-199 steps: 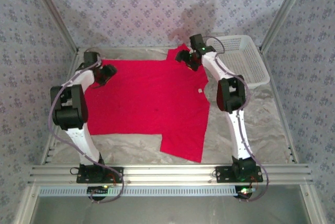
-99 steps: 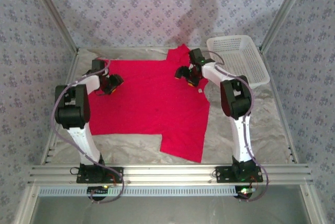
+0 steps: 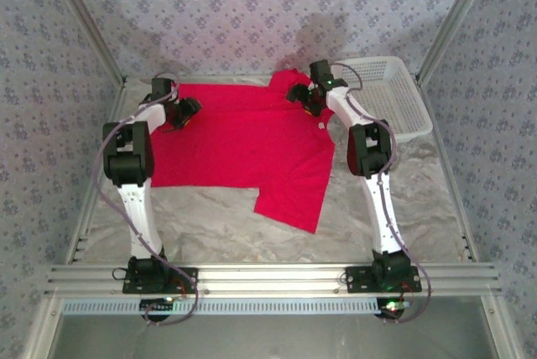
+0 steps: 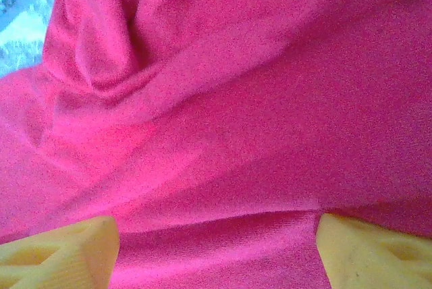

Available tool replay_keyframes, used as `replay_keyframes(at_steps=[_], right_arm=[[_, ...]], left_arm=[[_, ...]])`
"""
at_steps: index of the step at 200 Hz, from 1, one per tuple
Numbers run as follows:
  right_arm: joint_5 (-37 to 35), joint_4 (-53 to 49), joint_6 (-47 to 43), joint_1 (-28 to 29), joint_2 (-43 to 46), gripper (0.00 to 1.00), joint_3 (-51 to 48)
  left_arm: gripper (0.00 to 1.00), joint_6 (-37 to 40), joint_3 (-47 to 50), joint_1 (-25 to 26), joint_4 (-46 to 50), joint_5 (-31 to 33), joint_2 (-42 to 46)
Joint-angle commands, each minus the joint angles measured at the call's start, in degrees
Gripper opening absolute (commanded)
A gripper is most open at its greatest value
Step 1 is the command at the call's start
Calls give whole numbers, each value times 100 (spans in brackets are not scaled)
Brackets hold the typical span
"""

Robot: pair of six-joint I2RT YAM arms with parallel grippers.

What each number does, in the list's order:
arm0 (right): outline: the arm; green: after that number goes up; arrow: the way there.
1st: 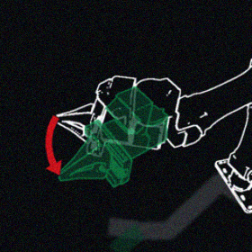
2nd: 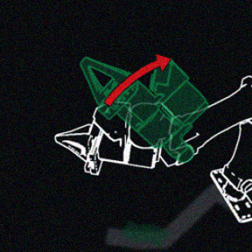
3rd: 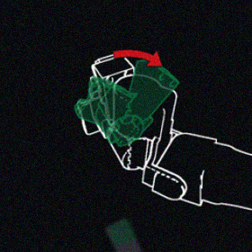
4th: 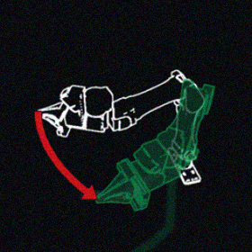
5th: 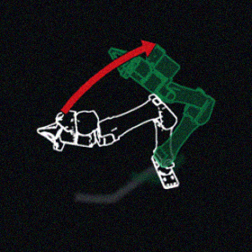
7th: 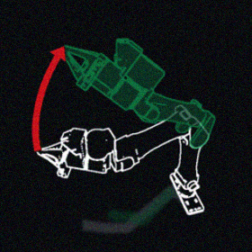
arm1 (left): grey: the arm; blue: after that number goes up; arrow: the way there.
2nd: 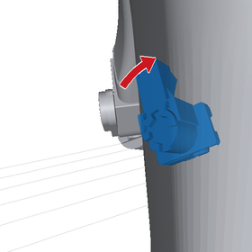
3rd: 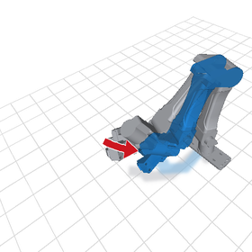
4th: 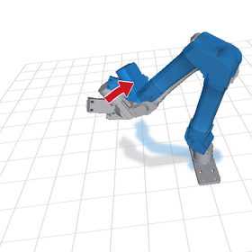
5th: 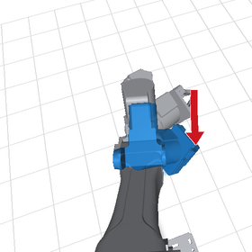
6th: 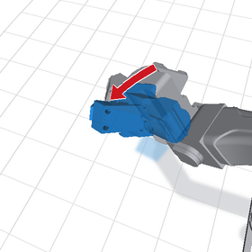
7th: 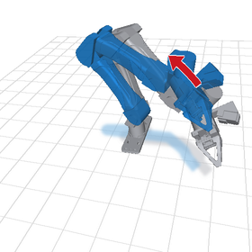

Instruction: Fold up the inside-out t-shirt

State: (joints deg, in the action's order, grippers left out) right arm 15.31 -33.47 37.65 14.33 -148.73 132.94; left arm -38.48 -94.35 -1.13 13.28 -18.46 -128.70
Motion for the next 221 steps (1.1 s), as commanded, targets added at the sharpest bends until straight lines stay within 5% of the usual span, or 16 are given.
replay_keyframes(at_steps=[1, 33, 77, 107, 142, 189, 221], right_arm=[[-195, -763, -116, -97, -404, 80, 172], [-91, -869, -398, 5, 250, 80, -172], [-374, -983, -685, 310, 1972, 82, -1254], [-615, -845, -910, 564, 3311, 82, -2792], [-1130, -650, -965, 1034, 4755, 83, -4657], [-1442, -148, -579, 1588, 6144, 83, -6765], [-1501, -124, -493, 1630, 6534, 82, -7317]], left_arm=[[59, -31, 101, -11, 338, 121, -132], [59, 64, 734, -26, 333, 432, 776], [63, 269, 1885, -69, 916, 1442, 3079], [63, 244, 2911, -307, 1302, 1323, 4613], [67, 1, 4387, -1154, 1219, 915, 5941], [63, -37, 5171, -2030, 1193, 551, 5940], [56, -193, 5209, -2246, 831, 387, 5354]])
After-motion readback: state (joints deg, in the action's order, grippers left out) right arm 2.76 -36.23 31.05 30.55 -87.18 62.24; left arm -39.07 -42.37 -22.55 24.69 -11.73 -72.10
